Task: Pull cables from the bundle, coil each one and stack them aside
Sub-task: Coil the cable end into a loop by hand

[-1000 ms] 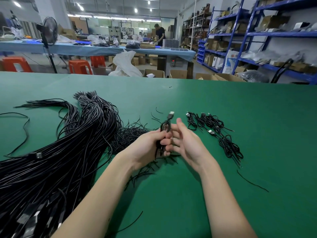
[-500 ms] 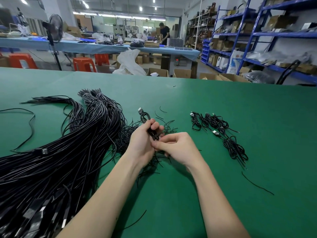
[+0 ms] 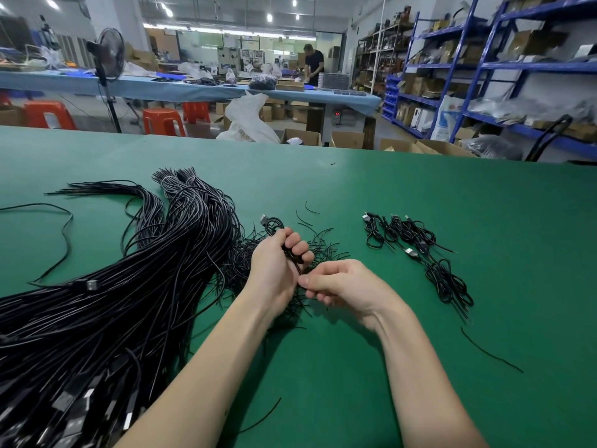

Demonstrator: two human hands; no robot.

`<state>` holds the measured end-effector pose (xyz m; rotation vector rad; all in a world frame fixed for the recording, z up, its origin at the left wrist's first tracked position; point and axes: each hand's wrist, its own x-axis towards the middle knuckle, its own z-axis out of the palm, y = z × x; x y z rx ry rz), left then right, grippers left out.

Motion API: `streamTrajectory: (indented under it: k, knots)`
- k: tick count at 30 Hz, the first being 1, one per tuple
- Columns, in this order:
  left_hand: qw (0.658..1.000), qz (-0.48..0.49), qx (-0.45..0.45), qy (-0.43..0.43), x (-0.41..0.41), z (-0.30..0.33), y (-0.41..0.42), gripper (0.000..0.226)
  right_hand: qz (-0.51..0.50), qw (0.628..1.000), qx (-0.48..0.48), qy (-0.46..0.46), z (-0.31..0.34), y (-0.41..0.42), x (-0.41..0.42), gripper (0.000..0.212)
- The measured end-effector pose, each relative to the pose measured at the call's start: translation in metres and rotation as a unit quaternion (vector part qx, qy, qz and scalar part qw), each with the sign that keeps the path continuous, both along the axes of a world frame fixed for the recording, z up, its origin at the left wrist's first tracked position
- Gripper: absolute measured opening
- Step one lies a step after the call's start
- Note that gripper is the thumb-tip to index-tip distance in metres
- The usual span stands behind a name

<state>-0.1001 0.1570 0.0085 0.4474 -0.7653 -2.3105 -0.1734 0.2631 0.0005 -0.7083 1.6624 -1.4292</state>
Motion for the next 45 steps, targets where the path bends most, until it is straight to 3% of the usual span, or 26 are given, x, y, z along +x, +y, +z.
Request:
streamTrajectory:
  k: [4,7,11,15,19,23,29,36,39,45]
  knots:
    - [0.994,-0.003,-0.103,-0.035,0.001,-0.005,-0.005,0.026,-0.016,0.999,0.014,0.048,0.002,0.009,-0.004,0.011]
    - [0.961,-0.017,-0.252,-0.111,0.005,-0.012,-0.007,0.024,-0.082,0.994,-0.020,0.074,0.004,0.008,-0.006,0.017]
    - [0.852,-0.066,-0.479,-0.200,0.008,-0.013,-0.005,0.029,-0.167,0.975,-0.097,0.112,0.007,0.001,-0.005,0.015]
    - [0.684,-0.029,-0.672,-0.281,0.009,-0.012,0.003,0.031,-0.217,0.957,-0.094,0.170,0.006,-0.007,-0.002,0.023]
    - [0.637,-0.004,-0.707,-0.306,0.008,-0.013,0.005,0.016,-0.238,0.954,-0.080,0.166,-0.001,-0.011,-0.004,0.021]
    - [0.661,-0.017,-0.694,-0.285,0.007,-0.011,0.011,0.021,-0.248,0.958,-0.112,0.093,-0.003,-0.011,-0.009,0.013]
    - [0.796,-0.152,-0.533,-0.244,0.011,0.002,0.010,0.033,-0.234,0.960,-0.153,0.014,-0.005,-0.013,-0.007,0.003]
    - [0.881,-0.193,-0.380,-0.204,0.011,0.008,0.005,0.018,-0.220,0.962,-0.159,-0.038,-0.006,-0.008,-0.007,0.008]
    - [0.889,-0.132,-0.368,-0.241,0.009,0.004,0.003,0.015,-0.228,0.957,-0.166,-0.063,-0.008,-0.011,-0.007,0.010]
    - [0.855,-0.065,-0.431,-0.279,0.012,0.002,-0.002,0.016,-0.251,0.956,-0.149,-0.041,-0.013,-0.014,-0.006,0.022]
